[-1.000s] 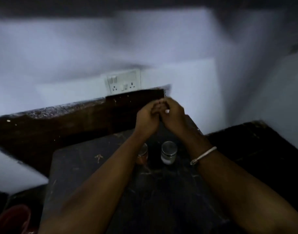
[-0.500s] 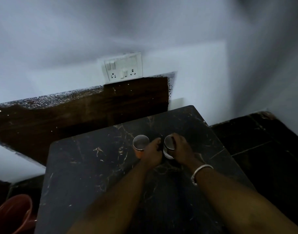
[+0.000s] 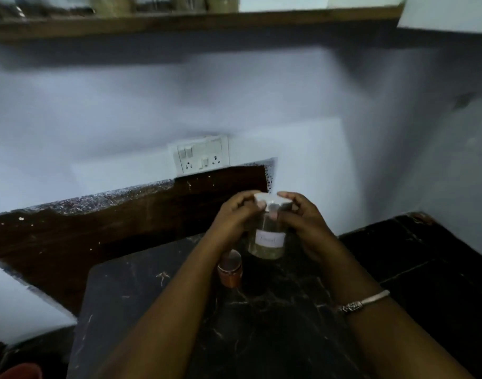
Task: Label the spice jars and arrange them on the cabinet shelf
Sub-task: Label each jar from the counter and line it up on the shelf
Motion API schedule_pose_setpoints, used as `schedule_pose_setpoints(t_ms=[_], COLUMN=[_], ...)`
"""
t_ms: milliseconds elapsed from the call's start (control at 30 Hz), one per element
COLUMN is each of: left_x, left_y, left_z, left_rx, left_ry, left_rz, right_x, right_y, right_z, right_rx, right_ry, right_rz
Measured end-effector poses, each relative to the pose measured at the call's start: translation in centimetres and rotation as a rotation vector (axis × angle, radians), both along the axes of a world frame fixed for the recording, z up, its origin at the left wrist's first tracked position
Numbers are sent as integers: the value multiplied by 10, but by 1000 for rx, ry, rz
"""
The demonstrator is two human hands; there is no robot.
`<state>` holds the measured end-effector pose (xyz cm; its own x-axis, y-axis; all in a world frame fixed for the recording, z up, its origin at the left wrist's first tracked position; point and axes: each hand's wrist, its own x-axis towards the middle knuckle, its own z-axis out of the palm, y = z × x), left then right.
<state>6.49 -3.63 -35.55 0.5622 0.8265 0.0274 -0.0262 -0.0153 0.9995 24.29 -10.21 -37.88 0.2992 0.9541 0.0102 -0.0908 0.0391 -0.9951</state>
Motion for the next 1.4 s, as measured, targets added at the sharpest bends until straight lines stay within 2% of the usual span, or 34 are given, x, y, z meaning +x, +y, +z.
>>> schedule_pose_setpoints(t_ms=[200, 333, 600, 800, 967, 1133, 1233, 1400], left_x=[6, 6, 5, 21, 46, 73, 85, 116], left_y=[-32, -47, -59, -45, -7, 70, 124, 196], left_z=[119, 162, 187, 223, 290, 353, 369, 365], left_rx=[142, 192, 173, 301, 539, 729, 701, 524], left_ry=[-280, -390, -479, -507, -437, -191, -51, 37], left_rz=[102, 168, 175, 187, 231, 373, 347, 439], right_x=[-40, -55, -69, -56, -27, 18, 44, 77], right_y=[-22, -38, -51, -35, 12, 88, 140, 212], right_z=[123, 176, 207, 238, 306, 379, 396, 384], right_rx=[333, 438, 490, 576, 675, 580, 491, 375], right_ry=[188, 194, 170, 37, -216, -486, -539, -673], right_rz=[-76, -87, -115, -186, -296, -311, -247, -242])
